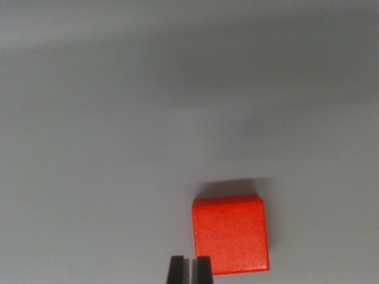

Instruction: Reach red block

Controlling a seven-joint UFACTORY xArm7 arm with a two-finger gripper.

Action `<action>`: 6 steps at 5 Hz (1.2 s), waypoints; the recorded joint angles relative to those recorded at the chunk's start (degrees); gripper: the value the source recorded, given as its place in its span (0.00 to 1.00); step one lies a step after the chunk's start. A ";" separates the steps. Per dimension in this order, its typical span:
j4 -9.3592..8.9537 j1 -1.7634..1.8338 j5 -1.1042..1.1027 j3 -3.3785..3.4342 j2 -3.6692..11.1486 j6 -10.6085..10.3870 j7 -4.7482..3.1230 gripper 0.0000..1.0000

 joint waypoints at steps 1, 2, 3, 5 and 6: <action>-1.13 -0.33 0.04 -0.05 1.14 -2.27 -0.34 0.00; -1.13 -0.33 0.04 -0.05 1.14 -2.27 -0.34 0.00; -2.20 -0.64 0.07 -0.11 2.22 -4.42 -0.66 0.00; -3.18 -0.92 0.10 -0.15 3.21 -6.39 -0.95 0.00; -3.18 -0.92 0.10 -0.15 3.21 -6.39 -0.95 0.00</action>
